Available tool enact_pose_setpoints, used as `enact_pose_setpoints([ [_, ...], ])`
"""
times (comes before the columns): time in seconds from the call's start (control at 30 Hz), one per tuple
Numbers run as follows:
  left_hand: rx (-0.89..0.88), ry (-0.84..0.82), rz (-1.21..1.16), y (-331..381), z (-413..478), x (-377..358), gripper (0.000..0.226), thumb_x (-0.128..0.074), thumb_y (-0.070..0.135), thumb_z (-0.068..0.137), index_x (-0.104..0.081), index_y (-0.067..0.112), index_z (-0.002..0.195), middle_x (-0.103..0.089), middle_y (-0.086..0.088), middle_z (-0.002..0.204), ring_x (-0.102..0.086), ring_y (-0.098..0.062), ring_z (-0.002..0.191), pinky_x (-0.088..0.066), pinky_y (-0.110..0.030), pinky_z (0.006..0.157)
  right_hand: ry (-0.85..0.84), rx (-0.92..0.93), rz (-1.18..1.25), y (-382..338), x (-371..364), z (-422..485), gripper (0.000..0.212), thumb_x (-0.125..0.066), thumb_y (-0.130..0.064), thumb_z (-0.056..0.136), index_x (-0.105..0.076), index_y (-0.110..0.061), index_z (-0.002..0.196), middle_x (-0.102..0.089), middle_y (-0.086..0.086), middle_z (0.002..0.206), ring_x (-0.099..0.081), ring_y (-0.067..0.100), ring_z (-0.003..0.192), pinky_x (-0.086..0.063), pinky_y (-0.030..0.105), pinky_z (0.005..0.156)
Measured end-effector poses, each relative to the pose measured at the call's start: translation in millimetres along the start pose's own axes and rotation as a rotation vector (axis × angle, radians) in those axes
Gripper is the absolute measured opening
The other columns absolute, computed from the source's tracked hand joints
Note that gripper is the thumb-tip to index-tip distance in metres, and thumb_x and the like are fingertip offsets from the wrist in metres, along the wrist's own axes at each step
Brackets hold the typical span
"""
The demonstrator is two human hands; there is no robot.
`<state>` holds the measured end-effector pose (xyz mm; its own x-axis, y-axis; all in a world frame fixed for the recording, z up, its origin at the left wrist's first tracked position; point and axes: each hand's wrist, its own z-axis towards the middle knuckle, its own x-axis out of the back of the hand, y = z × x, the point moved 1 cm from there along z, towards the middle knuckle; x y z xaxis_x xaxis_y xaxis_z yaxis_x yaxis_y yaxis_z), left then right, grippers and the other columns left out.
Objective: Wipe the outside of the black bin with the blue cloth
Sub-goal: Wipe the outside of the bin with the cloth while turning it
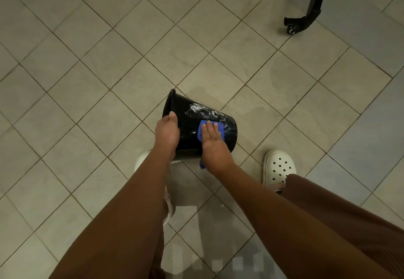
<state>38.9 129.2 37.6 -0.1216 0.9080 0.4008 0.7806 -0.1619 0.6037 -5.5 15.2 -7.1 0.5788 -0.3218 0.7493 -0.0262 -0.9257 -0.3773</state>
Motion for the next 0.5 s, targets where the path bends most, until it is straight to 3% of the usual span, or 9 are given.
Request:
enact_pose_setpoints([
  [0.17,-0.04,-0.007,0.012,-5,1,-2,0.048,-0.035,0.039,0.102,-0.064,0.001,0.101,-0.065,-0.029,0.108,-0.064,-0.04,0.097,-0.051,-0.056,0.095,-0.058,-0.126,0.05,16,9,7,0.107,-0.073,-0.011,0.076,0.006,-0.005,0.148,0.006,0.013,0.157,0.005,0.028,0.145,0.001,0.038,0.116],
  [0.33,-0.027,-0.003,0.0,-6,5,-1,0.046,-0.034,0.04,0.103,-0.065,0.006,0.102,-0.067,-0.021,0.105,-0.064,-0.035,0.1,-0.05,-0.054,0.096,-0.001,-0.069,-0.053,-3,-8,-3,0.077,-0.046,0.001,0.091,0.009,0.003,0.145,0.008,0.022,0.155,0.007,0.036,0.143,0.0,0.042,0.118],
  [0.5,-0.063,-0.025,0.01,-5,4,-4,0.05,-0.035,0.041,0.102,-0.062,-0.001,0.104,-0.065,-0.028,0.109,-0.064,-0.04,0.101,-0.05,-0.056,0.095,0.002,-0.046,-0.038,11,7,8,0.104,-0.07,-0.006,0.079,0.009,-0.001,0.146,0.009,0.016,0.156,0.007,0.031,0.144,0.001,0.04,0.116],
])
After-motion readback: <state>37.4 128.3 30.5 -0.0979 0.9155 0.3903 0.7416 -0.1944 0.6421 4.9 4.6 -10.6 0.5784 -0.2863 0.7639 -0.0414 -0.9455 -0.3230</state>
